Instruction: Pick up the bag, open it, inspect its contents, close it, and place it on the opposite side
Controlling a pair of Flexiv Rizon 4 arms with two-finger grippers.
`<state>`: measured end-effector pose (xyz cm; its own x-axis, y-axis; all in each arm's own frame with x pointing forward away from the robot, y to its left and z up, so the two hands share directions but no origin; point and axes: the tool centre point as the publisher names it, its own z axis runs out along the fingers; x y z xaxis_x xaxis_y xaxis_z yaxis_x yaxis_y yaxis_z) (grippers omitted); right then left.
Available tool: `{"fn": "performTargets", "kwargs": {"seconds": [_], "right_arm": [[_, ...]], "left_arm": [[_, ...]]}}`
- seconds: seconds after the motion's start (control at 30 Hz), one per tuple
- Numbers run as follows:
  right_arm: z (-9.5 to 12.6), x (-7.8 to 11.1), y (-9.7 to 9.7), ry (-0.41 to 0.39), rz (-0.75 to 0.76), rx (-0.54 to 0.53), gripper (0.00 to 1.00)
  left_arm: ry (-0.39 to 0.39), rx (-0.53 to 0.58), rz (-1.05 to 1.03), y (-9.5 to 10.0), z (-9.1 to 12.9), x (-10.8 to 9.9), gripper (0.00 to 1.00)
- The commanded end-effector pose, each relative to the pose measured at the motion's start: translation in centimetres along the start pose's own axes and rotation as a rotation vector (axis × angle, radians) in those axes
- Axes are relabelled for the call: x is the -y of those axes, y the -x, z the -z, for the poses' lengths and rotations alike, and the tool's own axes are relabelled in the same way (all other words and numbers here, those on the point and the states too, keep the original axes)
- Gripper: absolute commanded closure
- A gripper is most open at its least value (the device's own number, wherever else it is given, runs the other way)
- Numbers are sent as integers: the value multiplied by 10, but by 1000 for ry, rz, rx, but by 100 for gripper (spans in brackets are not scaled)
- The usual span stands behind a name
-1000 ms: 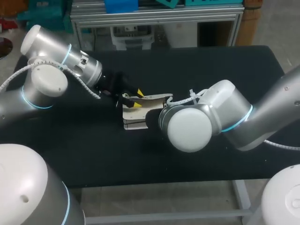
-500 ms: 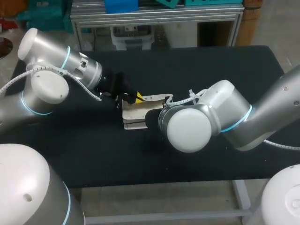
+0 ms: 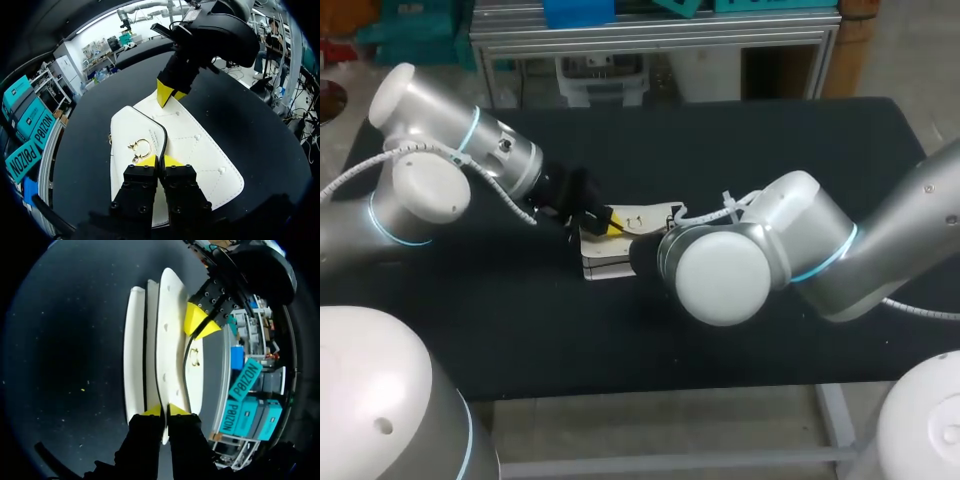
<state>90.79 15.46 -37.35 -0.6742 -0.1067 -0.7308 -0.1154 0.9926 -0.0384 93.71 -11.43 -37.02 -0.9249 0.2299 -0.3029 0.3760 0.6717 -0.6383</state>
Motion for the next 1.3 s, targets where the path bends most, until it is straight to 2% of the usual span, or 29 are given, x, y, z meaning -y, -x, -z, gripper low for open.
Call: {"fn": "performTargets", "kwargs": {"seconds": [0.03,0.3,0.53,0.8,1.07,1.3], "right_arm": [[-2,1,-4,7,-1,370,100],[-2,1,-4,7,-1,370,100],[-2,1,-4,7,-1,370,100],[-2,1,-4,7,-1,370,100],[-2,1,-4,7,-1,370,100],[-2,1,-4,7,-1,370,100]], "left_arm": [[-25,0,-1,0,3,-8,100],[-73,-40,-18,-3,-1,6,100],[-72,-61,-45,-3,-5,15,100],[-26,-24,-13,-4,7,4,100],[-40,-6,16,-3,16,-17,100],[-44,-36,-17,-4,8,-6,100]]}}
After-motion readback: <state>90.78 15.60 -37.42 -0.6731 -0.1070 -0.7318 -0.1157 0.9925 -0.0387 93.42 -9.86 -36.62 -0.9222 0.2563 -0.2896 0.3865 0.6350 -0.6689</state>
